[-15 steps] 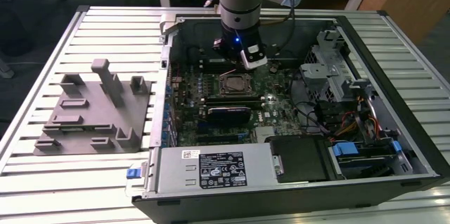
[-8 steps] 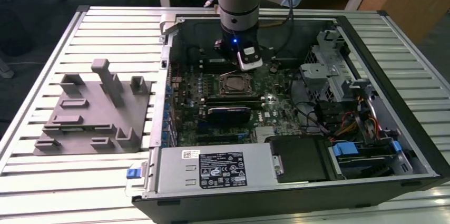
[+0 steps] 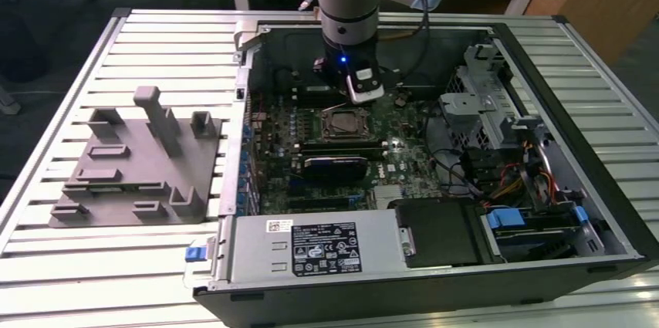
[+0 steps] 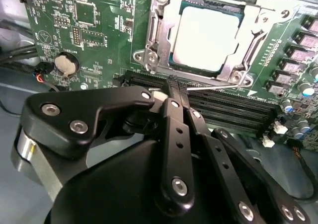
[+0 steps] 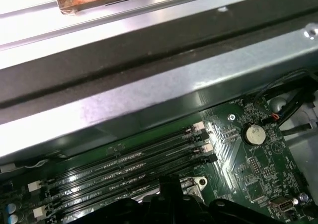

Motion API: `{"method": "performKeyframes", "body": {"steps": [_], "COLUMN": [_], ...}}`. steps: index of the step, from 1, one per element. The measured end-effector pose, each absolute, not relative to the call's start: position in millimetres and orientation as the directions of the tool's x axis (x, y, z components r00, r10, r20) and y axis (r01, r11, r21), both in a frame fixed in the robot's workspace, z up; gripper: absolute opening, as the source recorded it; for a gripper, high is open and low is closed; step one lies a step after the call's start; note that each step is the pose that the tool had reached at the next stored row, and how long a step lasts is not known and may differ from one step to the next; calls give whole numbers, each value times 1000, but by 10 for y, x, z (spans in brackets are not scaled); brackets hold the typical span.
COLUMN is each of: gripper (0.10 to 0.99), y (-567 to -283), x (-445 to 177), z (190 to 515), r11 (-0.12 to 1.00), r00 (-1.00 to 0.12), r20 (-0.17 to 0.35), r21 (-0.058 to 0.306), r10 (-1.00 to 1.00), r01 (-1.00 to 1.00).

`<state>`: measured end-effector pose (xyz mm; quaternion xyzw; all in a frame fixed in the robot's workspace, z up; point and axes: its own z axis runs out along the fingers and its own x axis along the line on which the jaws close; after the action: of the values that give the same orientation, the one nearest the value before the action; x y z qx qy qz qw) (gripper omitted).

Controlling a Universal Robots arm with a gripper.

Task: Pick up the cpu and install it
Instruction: 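Install the first cpu locking lever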

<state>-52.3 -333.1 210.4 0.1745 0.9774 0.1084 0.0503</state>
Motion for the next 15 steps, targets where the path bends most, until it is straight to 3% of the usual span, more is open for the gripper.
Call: {"method": "performKeyframes", "body": {"steps": [15], "gripper": [106], "y": [-3298], "x": [-525], "z": [2084], "r11": [905], "r00": [-923], "r20": [-61], "r21": [229], "r10": [380], "r01": [358]}}
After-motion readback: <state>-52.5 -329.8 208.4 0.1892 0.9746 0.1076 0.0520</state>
